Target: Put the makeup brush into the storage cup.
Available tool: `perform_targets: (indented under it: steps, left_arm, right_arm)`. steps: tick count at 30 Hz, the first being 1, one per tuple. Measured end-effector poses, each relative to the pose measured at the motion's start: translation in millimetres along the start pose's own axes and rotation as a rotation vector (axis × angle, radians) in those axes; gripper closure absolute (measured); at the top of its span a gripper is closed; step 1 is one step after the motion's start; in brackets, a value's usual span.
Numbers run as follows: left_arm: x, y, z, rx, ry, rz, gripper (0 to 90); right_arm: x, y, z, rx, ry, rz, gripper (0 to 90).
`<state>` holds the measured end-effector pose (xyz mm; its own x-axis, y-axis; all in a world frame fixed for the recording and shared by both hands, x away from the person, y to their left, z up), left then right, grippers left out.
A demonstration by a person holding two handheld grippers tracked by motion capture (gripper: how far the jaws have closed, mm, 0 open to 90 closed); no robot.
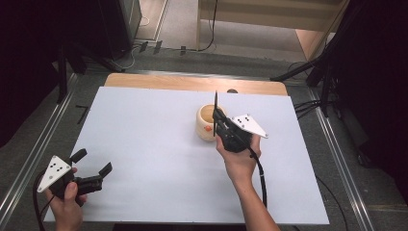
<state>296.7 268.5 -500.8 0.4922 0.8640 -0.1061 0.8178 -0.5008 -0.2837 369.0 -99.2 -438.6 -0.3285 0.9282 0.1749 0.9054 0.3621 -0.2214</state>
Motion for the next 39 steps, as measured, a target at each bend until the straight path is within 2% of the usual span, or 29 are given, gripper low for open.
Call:
perform_targets:
  steps: [10, 39]
  left_arm:
    - [0.6, -0.3, -0.2, -0.001, -0.003, -0.003, 0.0]
    - [0.8, -0.1, -0.4, -0.001, 0.000, -0.002, 0.0]
  right_arm:
    - [-4.7, 7.0, -6.4, -0.011, 0.011, 0.008, 84.2]
    - [-14.0, 35.5, -17.6, -0.018, -0.010, 0.030, 84.2]
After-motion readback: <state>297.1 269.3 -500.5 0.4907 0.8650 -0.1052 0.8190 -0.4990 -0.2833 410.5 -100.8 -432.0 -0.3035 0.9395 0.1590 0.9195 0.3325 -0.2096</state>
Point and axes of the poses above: each handheld gripper's, and its own axes: y roughly forward along the jaws, z roughly out of its underside, x roughly to its left, the point moved 9 cm from there along y, roughly forward along the jaws, and after that the axes turned 2 degrees about -y, right-handed, at the moved point
